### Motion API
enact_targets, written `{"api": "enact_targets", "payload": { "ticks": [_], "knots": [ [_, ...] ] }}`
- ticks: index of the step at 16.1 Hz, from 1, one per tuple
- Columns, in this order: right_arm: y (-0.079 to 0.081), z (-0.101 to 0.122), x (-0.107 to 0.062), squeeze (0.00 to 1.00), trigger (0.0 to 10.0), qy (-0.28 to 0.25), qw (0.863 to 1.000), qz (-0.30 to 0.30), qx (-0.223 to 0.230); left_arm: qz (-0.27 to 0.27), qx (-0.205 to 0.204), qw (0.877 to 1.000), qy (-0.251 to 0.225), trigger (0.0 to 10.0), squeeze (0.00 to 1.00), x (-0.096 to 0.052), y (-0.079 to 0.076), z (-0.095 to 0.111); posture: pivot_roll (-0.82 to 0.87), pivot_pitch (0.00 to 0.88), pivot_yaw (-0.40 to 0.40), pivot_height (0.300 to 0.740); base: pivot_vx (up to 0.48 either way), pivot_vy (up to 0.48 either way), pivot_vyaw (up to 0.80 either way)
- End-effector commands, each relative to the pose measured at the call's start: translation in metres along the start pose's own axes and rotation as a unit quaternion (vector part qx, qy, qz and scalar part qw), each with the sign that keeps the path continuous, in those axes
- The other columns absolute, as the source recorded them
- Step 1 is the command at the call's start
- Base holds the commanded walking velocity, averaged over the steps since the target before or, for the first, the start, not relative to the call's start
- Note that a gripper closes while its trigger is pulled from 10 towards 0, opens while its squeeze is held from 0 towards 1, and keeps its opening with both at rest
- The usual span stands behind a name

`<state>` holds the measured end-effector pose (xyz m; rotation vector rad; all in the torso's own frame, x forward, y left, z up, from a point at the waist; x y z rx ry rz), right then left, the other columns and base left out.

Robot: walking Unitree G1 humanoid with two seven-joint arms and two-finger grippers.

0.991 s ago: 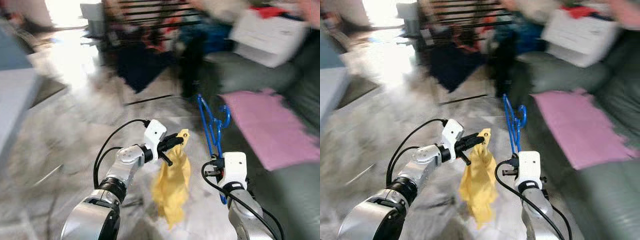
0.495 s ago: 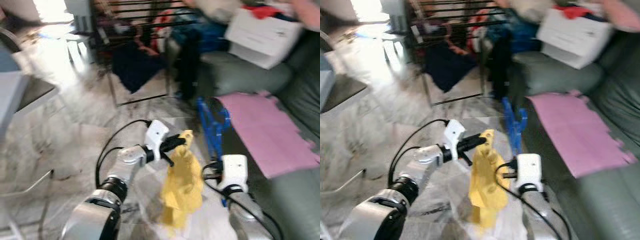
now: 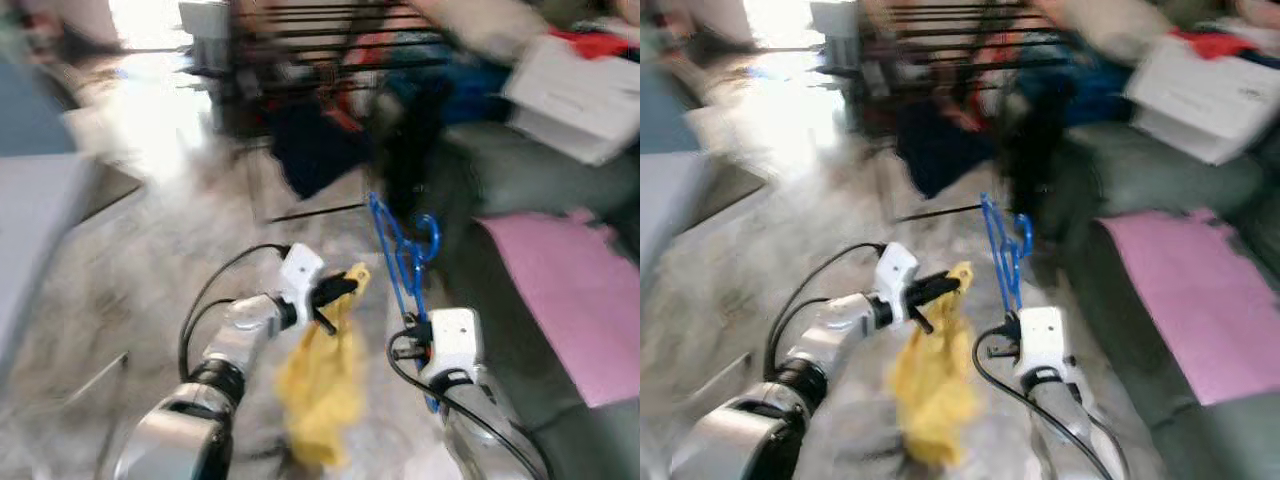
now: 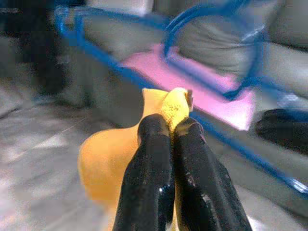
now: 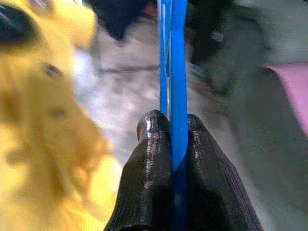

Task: Hang hanger

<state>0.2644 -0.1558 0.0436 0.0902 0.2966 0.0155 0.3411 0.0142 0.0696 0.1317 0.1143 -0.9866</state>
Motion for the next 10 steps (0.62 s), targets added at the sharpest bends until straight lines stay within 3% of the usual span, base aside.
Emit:
{"api": "enact_targets", "payload": {
  "ticks": [1,5,10],
  "knots": [
    [0.002,0.007,0.001,0.00,10.0,-0.013,1.000,-0.002,0.005,0.004,0.025,1.000,-0.015,10.0,0.00,-0.001,0.010,0.014,-0.04,0.000,-0.042,0.740,0.000,0.000,0.00],
    [0.002,0.008,0.002,0.00,10.0,-0.012,1.000,-0.002,0.004,-0.008,0.066,0.998,-0.001,10.0,0.00,-0.002,0.010,0.013,-0.04,0.000,-0.043,0.740,0.000,0.000,0.00],
    [-0.003,0.008,0.001,0.00,10.0,-0.007,1.000,-0.004,-0.004,0.000,0.142,0.990,0.015,10.0,0.00,-0.003,0.021,0.024,-0.04,0.000,-0.043,0.740,0.000,0.000,0.00]
  ]
}}
Point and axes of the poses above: a point about 5 cm out from each wrist's last joint towards the gripper, its own x axis pointing out of the wrist towards the gripper, its own z axis along the axis of the wrist's last joint, y = z × x, the point moved 3 cm from there along x, pointing out of the wrist towards the gripper, and after that the axes turned 9 degrees about x, right-handed, at the moved point
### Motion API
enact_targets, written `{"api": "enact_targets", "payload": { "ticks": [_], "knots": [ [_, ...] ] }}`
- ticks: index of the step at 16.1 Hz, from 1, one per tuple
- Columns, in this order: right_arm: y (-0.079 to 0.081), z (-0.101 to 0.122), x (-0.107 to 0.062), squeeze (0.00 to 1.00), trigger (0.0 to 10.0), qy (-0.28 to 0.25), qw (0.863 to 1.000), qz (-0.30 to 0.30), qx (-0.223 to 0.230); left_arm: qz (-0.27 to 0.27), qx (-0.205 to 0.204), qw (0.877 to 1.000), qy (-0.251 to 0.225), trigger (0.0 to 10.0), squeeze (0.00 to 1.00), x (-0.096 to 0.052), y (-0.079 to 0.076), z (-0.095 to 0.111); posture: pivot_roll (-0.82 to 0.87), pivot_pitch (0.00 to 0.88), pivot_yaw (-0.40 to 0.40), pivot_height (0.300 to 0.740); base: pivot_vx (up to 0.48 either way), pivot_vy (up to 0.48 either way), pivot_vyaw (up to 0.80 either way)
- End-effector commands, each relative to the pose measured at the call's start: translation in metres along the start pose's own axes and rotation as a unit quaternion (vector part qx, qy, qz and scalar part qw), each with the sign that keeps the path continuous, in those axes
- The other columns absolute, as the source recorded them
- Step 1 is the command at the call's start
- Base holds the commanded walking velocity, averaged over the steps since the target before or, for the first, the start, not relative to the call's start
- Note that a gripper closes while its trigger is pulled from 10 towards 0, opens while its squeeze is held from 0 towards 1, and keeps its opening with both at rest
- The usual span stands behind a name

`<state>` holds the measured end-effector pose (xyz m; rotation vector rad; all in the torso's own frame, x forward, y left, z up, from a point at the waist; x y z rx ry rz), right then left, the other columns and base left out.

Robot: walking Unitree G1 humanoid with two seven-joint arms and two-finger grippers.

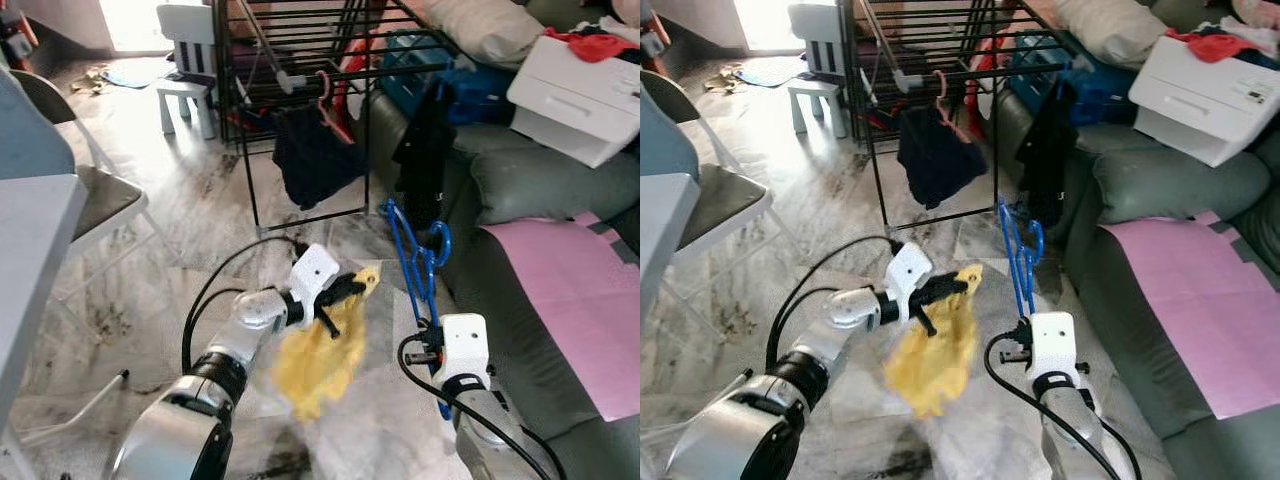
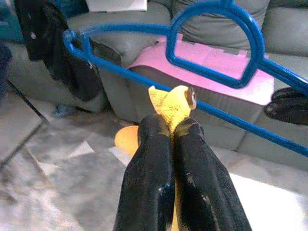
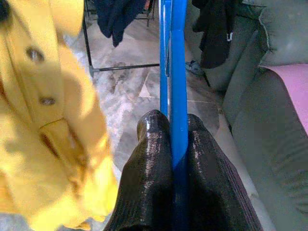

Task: Hang hanger

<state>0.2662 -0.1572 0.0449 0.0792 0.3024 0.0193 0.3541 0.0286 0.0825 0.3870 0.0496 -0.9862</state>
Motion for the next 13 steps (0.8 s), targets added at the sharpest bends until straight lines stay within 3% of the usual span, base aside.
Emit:
{"api": "enact_targets", "payload": {
  "ticks": [1,4,7,9,11,13],
  "knots": [
    [-0.005,0.007,-0.002,0.00,10.0,-0.005,1.000,0.002,-0.008,0.010,0.050,0.999,-0.005,10.0,0.00,0.002,0.011,0.013,-0.03,0.000,-0.043,0.740,0.000,0.000,0.00],
    [-0.029,0.006,-0.025,0.00,10.0,0.047,0.995,0.054,-0.064,0.062,0.107,0.992,0.032,10.0,0.00,-0.005,0.042,0.018,-0.04,0.000,-0.045,0.740,0.000,0.000,0.00],
    [-0.047,0.006,-0.047,0.00,10.0,0.088,0.983,0.096,-0.126,0.093,0.204,0.972,0.068,10.0,0.00,-0.015,0.065,0.023,-0.05,0.000,-0.041,0.740,0.000,0.000,0.00],
    [-0.055,0.019,-0.060,0.00,10.0,0.097,0.978,0.129,-0.135,0.119,0.211,0.966,0.090,10.0,0.00,-0.022,0.079,0.022,-0.06,0.000,-0.034,0.740,0.000,0.000,0.00],
    [-0.055,0.025,-0.067,0.00,10.0,0.096,0.973,0.162,-0.134,0.090,0.243,0.963,0.081,10.0,0.00,-0.020,0.074,0.027,-0.07,0.000,-0.029,0.740,0.000,0.000,0.00],
    [-0.050,0.031,-0.079,0.00,10.0,0.099,0.964,0.215,-0.121,0.055,0.247,0.967,0.037,10.0,0.00,-0.015,0.064,0.036,-0.07,0.000,-0.028,0.740,0.000,0.000,0.00]
  ]
}}
Point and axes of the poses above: a point about 5 cm out from each wrist's last joint towards the gripper, its own x axis pointing out of the wrist towards the gripper, its own z axis along the axis of the wrist's last joint, y = z × x, the point moved 3 cm from there along x, pointing out of the wrist towards the gripper, and after that the axes turned 9 degrees about x, right-handed, at the moved point
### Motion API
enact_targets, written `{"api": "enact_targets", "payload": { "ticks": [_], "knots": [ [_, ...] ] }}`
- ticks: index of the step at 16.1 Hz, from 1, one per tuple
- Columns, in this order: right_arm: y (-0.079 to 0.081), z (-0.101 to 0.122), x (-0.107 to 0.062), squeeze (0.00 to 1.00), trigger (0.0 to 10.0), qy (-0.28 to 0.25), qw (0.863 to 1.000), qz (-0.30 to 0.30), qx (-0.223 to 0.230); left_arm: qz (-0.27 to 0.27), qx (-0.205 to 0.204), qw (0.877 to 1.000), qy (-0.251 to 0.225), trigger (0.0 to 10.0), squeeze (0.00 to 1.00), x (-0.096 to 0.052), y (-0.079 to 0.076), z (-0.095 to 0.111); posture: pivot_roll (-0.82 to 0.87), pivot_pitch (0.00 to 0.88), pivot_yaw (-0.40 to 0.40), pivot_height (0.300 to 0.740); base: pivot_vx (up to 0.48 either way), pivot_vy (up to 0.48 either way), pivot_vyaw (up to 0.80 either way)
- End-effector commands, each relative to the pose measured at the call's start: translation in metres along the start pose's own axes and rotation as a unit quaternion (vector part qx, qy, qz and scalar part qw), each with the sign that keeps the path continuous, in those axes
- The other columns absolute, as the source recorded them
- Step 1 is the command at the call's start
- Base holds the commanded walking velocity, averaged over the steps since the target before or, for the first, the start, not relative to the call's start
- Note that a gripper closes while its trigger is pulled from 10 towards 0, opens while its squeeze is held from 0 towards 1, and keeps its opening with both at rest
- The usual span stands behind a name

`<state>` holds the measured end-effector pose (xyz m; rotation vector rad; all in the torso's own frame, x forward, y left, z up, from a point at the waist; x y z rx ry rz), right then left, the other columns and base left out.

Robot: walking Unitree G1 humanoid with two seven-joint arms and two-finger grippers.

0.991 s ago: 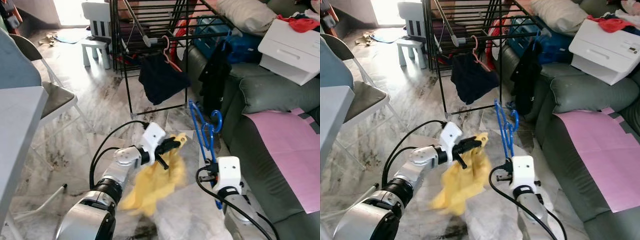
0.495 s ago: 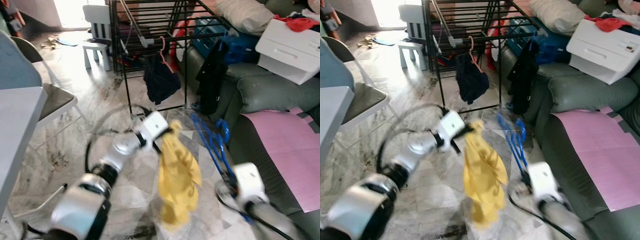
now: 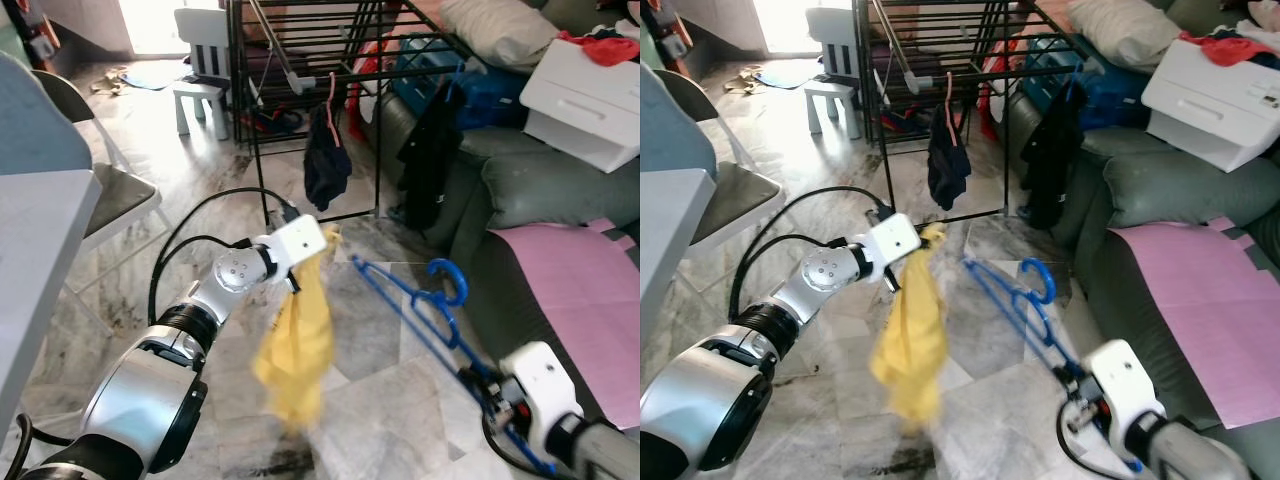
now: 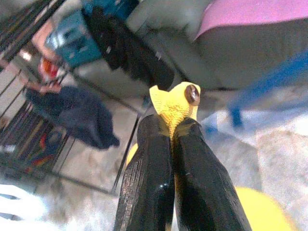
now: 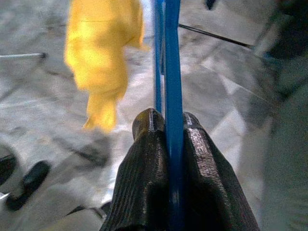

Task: Hang hanger

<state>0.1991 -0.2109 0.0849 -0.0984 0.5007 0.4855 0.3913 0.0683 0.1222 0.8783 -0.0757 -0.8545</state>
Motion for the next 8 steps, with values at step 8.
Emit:
{"api": "enact_targets", "payload": {
  "ticks": [8],
  "knots": [
    [0.012,0.007,-0.016,0.00,10.0,0.020,0.995,0.093,0.007,-0.035,0.038,0.992,-0.115,10.0,0.00,-0.003,0.001,0.031,-0.05,0.000,-0.040,0.740,0.000,0.000,0.00]
  ]
}}
Point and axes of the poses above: a point about 5 cm out from each wrist's last joint towards the gripper, its own x axis pointing out of the wrist towards the gripper, its own z axis along the axis of the wrist's last joint, y = z × x, the point moved 3 cm from there along x, pointing out of the wrist towards the gripper, and after that the axes turned 9 degrees about x, right-handed, at the moved point
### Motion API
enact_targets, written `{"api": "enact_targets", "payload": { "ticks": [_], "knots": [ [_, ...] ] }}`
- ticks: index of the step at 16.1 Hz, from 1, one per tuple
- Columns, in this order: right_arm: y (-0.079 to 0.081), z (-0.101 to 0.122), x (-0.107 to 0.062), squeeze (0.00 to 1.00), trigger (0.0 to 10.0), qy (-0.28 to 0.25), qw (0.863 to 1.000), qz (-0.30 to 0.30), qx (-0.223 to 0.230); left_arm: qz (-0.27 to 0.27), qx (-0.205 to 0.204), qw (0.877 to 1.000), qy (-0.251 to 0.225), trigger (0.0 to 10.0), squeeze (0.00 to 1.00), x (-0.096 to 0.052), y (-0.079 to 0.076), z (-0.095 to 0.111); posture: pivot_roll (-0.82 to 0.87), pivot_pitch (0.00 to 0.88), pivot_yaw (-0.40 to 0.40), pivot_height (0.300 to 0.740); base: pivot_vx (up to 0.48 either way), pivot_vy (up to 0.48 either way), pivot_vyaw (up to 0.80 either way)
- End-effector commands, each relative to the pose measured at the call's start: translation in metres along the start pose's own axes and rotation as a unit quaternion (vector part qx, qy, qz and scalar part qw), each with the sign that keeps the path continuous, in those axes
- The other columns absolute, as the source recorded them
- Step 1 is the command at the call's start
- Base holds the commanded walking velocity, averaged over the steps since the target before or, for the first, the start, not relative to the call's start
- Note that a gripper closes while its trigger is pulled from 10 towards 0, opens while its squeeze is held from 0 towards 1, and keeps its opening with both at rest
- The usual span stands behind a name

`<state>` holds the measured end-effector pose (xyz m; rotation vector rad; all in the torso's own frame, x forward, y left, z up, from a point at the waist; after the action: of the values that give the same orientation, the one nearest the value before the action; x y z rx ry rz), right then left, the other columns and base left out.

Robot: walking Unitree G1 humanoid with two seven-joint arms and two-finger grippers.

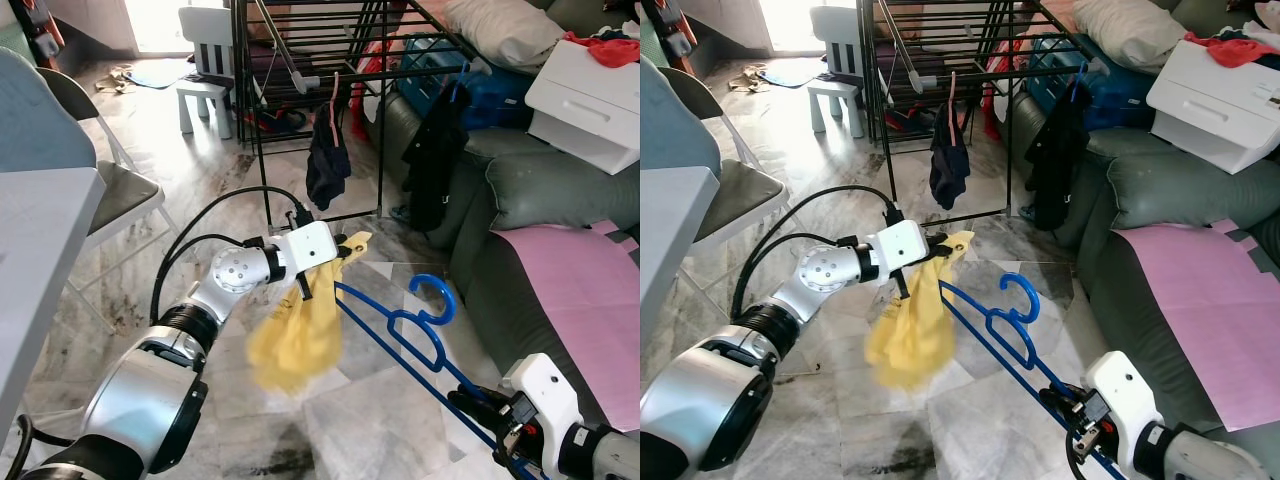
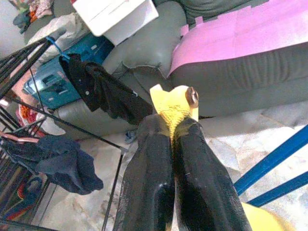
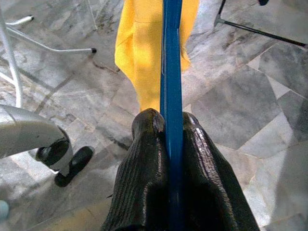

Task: Hang hanger

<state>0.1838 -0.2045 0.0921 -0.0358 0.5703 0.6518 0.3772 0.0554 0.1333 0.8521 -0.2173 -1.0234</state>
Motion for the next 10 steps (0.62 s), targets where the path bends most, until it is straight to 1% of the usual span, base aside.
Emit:
{"api": "enact_targets", "payload": {
  "ticks": [1,2,4,7,8,9,10],
  "knots": [
    [-0.001,0.004,-0.006,0.00,10.0,0.002,1.000,0.003,-0.011,0.010,0.022,0.999,-0.037,10.0,0.00,0.001,0.009,0.014,-0.05,0.000,-0.041,0.740,0.000,0.000,0.00],
    [-0.006,0.002,-0.007,0.00,10.0,0.003,1.000,-0.009,-0.010,0.004,0.028,0.998,-0.054,10.0,0.00,0.002,0.010,0.019,-0.05,0.000,-0.041,0.740,0.000,0.000,0.00],
    [-0.020,0.000,-0.006,0.00,10.0,-0.008,0.999,-0.047,0.009,-0.012,0.015,0.993,-0.113,10.0,0.00,0.003,0.009,0.035,-0.06,0.000,-0.042,0.740,0.000,0.000,0.00],
    [-0.043,-0.004,0.000,0.00,10.0,-0.037,0.992,-0.112,0.051,-0.036,0.018,0.980,-0.193,10.0,0.00,0.007,0.004,0.061,-0.05,0.000,-0.045,0.740,0.000,0.000,0.00],
    [-0.057,-0.001,0.003,0.00,10.0,-0.069,0.982,-0.153,0.084,-0.044,0.022,0.971,-0.232,10.0,0.00,0.008,0.001,0.075,-0.05,0.000,-0.046,0.740,0.000,0.000,0.00],
    [-0.061,0.000,0.004,0.00,10.0,-0.079,0.979,-0.162,0.096,-0.046,0.021,0.969,-0.243,10.0,0.00,0.009,0.000,0.079,-0.04,0.000,-0.048,0.740,0.000,0.000,0.00],
    [-0.069,0.002,0.006,0.00,10.0,-0.100,0.971,-0.179,0.119,-0.049,0.019,0.963,-0.264,10.0,0.00,0.009,-0.003,0.087,-0.04,0.000,-0.049,0.740,0.000,0.000,0.00]
  ]
}}
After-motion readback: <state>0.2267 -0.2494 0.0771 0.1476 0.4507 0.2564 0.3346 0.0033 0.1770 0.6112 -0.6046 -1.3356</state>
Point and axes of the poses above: a point about 5 cm out from each wrist's last joint towards the gripper, its own x axis pointing out of the wrist towards the gripper, its own z axis along the axis of the wrist's last joint, y = z × x, the point moved 3 cm from there along x, pointing out of the wrist towards the gripper, and after that the axes turned 9 degrees about x, right-handed, at the moved point
